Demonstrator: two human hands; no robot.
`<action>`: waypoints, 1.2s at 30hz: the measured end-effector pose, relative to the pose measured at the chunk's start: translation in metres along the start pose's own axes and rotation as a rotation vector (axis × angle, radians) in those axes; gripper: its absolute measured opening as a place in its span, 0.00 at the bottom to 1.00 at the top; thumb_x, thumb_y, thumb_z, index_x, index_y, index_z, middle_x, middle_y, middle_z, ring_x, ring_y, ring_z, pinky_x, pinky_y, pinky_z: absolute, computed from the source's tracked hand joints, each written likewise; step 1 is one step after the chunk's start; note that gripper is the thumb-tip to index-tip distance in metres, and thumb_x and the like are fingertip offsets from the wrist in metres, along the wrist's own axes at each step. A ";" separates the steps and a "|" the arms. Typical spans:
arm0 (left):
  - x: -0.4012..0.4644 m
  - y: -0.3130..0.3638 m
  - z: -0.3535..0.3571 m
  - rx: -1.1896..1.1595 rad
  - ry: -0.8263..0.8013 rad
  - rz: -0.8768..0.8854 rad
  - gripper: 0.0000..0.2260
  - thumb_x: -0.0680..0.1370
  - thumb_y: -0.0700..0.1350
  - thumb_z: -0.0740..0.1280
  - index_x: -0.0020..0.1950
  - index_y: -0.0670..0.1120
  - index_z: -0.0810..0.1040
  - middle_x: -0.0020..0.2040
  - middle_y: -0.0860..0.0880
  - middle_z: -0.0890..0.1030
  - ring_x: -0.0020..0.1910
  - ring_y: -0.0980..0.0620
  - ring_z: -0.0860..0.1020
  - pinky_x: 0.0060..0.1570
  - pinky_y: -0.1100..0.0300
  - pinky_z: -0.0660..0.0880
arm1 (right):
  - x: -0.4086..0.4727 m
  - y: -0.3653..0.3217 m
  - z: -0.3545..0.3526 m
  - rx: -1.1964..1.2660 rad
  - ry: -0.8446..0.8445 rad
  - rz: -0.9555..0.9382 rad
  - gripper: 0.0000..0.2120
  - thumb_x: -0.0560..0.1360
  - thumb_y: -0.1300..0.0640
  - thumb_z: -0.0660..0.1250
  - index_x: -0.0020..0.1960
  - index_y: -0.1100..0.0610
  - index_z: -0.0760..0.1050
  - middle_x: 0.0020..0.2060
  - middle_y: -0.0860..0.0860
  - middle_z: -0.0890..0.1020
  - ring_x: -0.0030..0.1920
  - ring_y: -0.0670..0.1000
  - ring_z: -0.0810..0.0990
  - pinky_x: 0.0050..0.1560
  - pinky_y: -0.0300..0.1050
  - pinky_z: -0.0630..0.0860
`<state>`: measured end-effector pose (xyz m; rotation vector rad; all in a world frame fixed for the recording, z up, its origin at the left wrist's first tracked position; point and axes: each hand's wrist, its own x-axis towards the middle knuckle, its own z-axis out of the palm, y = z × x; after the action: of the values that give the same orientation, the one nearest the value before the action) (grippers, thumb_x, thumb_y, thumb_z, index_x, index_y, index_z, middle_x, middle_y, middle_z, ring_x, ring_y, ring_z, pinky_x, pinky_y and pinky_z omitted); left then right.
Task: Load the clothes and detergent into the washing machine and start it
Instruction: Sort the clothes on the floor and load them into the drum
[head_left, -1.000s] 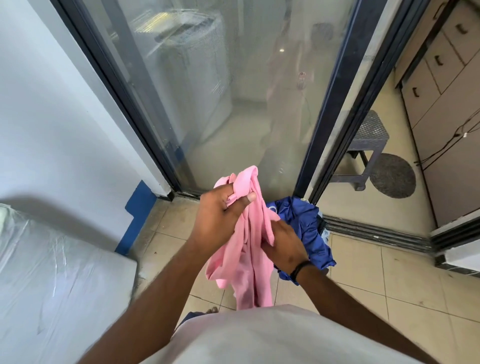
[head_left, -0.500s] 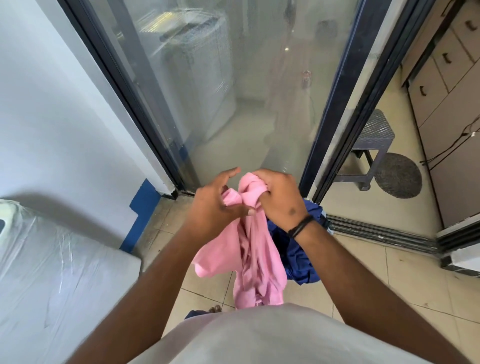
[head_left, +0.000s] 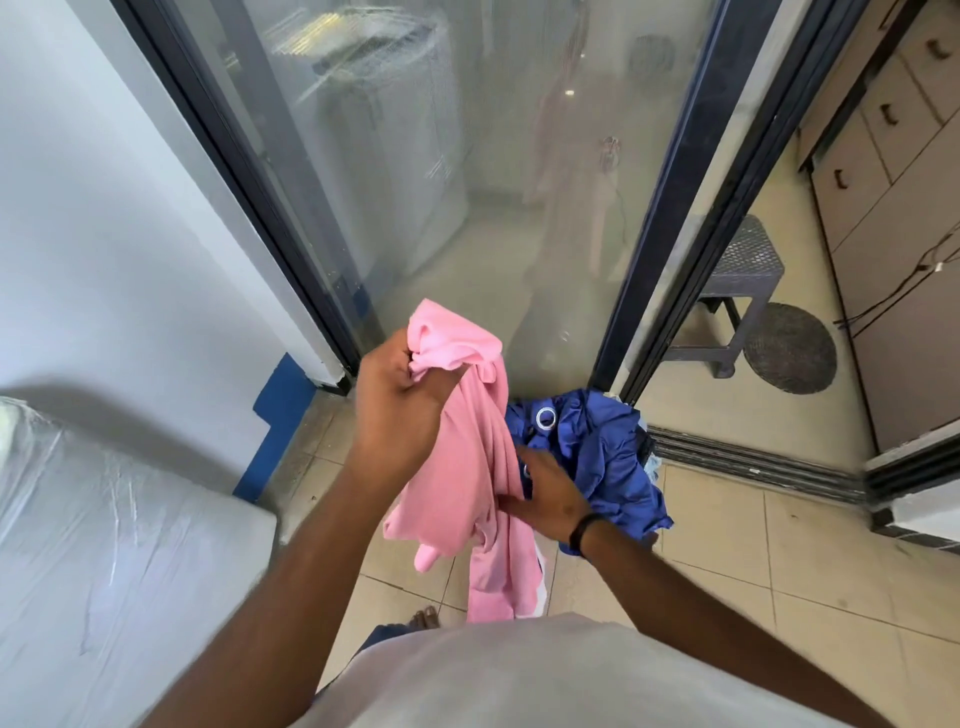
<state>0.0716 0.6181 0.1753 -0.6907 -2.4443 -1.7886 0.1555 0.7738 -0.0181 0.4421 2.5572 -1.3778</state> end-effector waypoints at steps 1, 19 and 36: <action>0.001 0.004 -0.004 -0.004 0.004 0.011 0.09 0.76 0.39 0.73 0.41 0.54 0.79 0.37 0.62 0.82 0.37 0.63 0.78 0.38 0.65 0.72 | 0.000 0.006 0.009 0.008 0.005 0.035 0.20 0.76 0.51 0.70 0.65 0.56 0.75 0.53 0.51 0.78 0.60 0.57 0.78 0.53 0.44 0.73; -0.024 -0.071 0.015 0.316 -0.192 0.125 0.38 0.61 0.62 0.77 0.63 0.40 0.73 0.57 0.51 0.69 0.57 0.51 0.72 0.55 0.58 0.71 | -0.007 -0.128 -0.058 0.619 0.254 -0.442 0.05 0.74 0.64 0.70 0.47 0.66 0.83 0.42 0.51 0.82 0.43 0.45 0.77 0.43 0.39 0.75; -0.022 -0.056 0.012 0.149 -0.146 0.163 0.11 0.71 0.50 0.65 0.50 0.49 0.81 0.49 0.73 0.78 0.48 0.74 0.76 0.49 0.75 0.72 | -0.005 -0.010 -0.005 0.018 0.020 -0.017 0.15 0.80 0.60 0.64 0.35 0.52 0.71 0.32 0.46 0.75 0.34 0.43 0.73 0.41 0.42 0.65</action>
<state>0.0732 0.6084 0.1154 -1.0057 -2.4939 -1.5308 0.1561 0.7721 -0.0061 0.4398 2.5725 -1.4096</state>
